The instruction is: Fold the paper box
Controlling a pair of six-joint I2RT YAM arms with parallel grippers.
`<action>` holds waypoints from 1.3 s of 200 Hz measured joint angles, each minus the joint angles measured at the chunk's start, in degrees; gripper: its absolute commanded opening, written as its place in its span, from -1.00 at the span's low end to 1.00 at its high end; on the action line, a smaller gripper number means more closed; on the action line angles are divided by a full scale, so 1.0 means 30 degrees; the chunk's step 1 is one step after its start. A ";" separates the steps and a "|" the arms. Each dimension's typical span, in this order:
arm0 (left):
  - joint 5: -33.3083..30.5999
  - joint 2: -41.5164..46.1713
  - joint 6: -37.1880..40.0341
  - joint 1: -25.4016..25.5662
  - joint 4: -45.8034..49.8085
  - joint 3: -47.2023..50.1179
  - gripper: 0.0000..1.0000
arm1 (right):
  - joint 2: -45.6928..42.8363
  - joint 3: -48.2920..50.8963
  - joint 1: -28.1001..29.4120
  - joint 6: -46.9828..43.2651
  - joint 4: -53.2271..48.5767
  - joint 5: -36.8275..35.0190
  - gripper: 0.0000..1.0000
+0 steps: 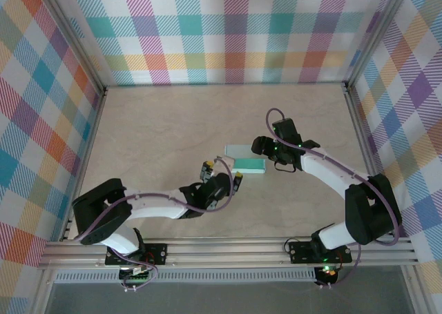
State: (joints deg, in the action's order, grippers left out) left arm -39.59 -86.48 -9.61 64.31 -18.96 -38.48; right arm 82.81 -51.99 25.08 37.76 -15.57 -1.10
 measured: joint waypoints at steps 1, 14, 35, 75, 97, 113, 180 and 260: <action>0.0000 0.0109 0.0087 0.0080 -0.0044 0.0087 0.96 | 0.0000 0.0015 0.0000 -0.0022 0.0022 0.0015 0.73; 0.0168 0.0969 0.0546 0.0576 -0.0102 0.0532 1.00 | 0.0000 0.0204 0.0000 -0.0415 0.0342 0.0051 0.90; 0.0546 0.2528 0.0947 0.0648 0.0233 0.0605 1.00 | -0.0015 0.0583 -0.0015 -0.0852 0.0758 0.0036 0.99; 0.0823 0.5173 0.0612 0.0138 0.1880 -0.0437 1.00 | -0.0852 0.1333 -0.0022 -0.1253 0.1056 -0.0503 0.99; 0.1501 0.4816 -0.0262 -0.1486 0.3869 -0.2659 1.00 | -0.1770 0.1734 -0.0146 -0.1333 0.1195 -0.0707 0.99; 0.2229 0.3971 -0.1129 -0.3016 0.5464 -0.4554 1.00 | -0.2208 0.1800 -0.0226 -0.1413 0.1260 -0.0707 1.00; 0.5078 -0.0255 -0.3621 -0.5770 1.0010 -0.7337 1.00 | -0.2550 0.1836 -0.0357 -0.2361 0.1319 0.0182 0.92; 0.7417 -0.2127 -0.5523 -0.6244 0.9683 -0.5858 1.00 | -0.1727 0.3446 -0.0357 -0.3475 0.1770 0.0736 0.64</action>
State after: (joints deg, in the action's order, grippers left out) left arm -17.34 -92.86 -26.17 45.58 10.09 -56.05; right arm 77.62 -41.65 24.01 27.33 -10.26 1.10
